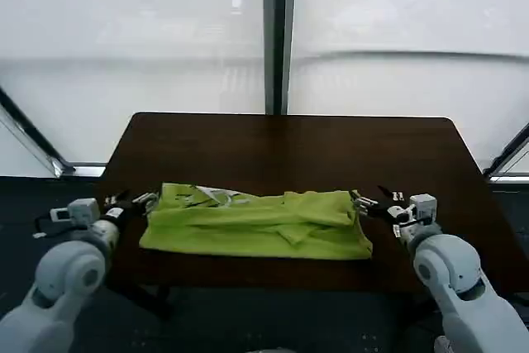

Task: Fold and organize the clothes.

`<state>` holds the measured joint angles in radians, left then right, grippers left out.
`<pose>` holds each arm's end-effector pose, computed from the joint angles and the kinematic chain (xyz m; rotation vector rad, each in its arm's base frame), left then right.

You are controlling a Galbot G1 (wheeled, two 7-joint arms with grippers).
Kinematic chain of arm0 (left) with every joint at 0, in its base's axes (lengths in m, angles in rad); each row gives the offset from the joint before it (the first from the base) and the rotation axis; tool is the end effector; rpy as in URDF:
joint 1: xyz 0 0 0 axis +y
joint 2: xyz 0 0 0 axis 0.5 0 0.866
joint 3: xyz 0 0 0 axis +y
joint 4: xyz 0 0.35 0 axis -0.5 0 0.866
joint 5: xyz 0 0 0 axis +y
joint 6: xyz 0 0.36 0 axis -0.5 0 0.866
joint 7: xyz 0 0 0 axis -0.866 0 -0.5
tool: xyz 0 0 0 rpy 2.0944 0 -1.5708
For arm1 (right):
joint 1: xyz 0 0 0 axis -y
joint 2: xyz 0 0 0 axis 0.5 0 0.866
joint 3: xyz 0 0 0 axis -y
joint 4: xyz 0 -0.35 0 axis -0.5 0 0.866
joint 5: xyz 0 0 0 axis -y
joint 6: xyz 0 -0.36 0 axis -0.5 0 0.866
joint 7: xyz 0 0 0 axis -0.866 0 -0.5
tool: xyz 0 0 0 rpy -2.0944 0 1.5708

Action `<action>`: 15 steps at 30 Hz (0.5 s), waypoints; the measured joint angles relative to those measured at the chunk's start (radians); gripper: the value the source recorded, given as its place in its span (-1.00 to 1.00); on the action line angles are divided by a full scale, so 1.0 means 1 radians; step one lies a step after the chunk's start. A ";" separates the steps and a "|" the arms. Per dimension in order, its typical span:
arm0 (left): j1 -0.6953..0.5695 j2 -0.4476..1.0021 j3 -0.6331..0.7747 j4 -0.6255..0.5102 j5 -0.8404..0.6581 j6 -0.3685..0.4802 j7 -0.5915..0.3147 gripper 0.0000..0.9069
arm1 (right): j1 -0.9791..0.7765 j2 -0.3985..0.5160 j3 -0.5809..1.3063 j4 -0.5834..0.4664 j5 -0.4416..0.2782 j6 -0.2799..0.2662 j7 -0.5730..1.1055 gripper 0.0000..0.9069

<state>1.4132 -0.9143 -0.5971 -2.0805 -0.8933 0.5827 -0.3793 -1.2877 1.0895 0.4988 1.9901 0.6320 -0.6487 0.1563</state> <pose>0.2482 0.1247 -0.2280 0.0551 -2.5946 0.1027 0.2754 -0.0870 -0.2571 0.1573 -2.5914 -0.0791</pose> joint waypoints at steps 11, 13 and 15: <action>-0.120 -0.025 0.098 0.094 0.002 0.019 0.005 0.94 | 0.018 0.084 -0.012 -0.050 -0.025 0.001 0.002 0.57; -0.136 -0.032 0.117 0.105 0.008 0.019 0.005 0.94 | 0.022 0.095 -0.006 -0.054 -0.013 0.002 0.002 0.57; -0.151 -0.036 0.132 0.118 0.009 0.020 0.005 0.94 | 0.026 0.110 0.000 -0.056 0.006 0.000 0.009 0.57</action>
<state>1.2626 -0.9504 -0.4647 -1.9629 -0.8838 0.6023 -0.3744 -1.2613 1.1993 0.4989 1.9341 0.6380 -0.6483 0.1650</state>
